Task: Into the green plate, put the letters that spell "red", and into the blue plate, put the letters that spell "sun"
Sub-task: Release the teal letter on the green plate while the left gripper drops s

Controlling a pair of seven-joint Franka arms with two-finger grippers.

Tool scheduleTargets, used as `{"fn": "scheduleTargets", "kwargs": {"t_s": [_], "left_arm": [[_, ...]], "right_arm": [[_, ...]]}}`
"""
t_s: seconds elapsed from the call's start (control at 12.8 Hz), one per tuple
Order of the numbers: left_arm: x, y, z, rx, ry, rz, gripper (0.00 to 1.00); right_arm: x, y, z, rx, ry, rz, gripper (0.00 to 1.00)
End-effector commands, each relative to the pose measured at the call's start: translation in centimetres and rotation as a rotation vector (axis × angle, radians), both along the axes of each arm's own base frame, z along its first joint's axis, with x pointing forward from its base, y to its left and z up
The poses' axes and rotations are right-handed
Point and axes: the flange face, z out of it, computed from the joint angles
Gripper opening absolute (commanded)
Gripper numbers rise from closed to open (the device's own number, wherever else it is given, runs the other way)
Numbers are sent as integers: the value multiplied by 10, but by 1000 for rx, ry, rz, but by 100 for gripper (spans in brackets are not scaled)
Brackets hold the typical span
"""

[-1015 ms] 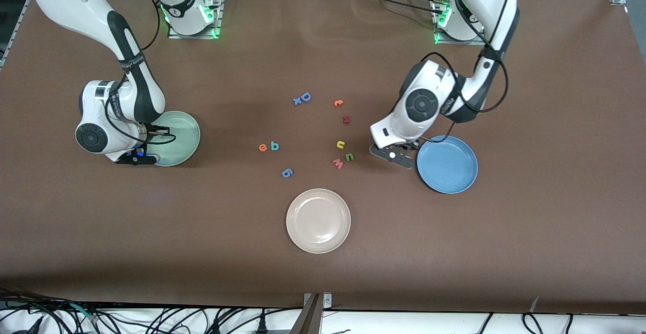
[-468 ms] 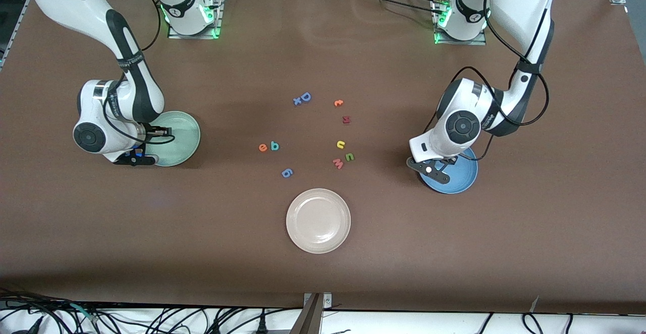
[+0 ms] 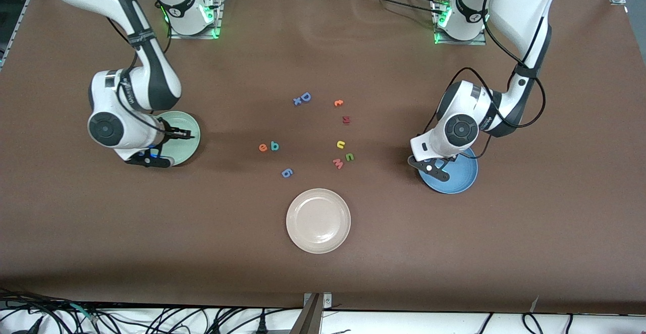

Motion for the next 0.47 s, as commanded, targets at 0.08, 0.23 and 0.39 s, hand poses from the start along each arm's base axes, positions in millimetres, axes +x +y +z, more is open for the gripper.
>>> {"fn": "scheduleTargets", "kwargs": {"t_s": [0.08,0.23,0.39], "left_arm": [[2,2,12,10,-18,-26,100],[3,-10,27,2,-43,-31,100],[3,-34,40,-20,-66,-67,100]], "right_arm": [[7,79,2,7,-64,-144,96],[1,111,-4,-5,-95,-206,99],[-2,127,-16,10,-98,-278,99]]}}
